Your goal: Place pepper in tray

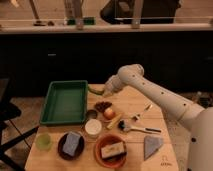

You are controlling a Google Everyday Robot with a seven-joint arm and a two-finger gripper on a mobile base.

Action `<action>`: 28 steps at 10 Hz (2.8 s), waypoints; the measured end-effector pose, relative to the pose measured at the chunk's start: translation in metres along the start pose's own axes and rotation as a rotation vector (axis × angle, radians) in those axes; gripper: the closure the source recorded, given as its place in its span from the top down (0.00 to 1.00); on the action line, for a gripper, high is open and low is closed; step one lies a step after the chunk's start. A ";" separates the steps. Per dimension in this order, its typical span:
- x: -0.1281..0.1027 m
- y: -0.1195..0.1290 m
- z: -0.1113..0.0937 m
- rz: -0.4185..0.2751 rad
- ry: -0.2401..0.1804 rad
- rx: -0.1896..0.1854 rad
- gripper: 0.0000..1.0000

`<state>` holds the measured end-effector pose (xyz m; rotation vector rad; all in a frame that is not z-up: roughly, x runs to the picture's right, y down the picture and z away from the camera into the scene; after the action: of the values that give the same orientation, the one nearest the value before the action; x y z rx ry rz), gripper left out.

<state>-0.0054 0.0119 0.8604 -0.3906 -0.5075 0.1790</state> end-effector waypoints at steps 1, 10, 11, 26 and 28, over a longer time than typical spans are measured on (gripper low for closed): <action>-0.007 0.001 0.004 -0.007 -0.009 -0.007 0.00; -0.046 0.003 0.027 -0.051 -0.081 -0.070 0.00; -0.055 0.004 0.033 -0.055 -0.094 -0.081 0.00; -0.100 0.013 0.072 -0.085 -0.234 -0.164 0.00; -0.104 0.016 0.078 -0.090 -0.245 -0.173 0.00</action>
<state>-0.1353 0.0236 0.8707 -0.5165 -0.7838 0.0967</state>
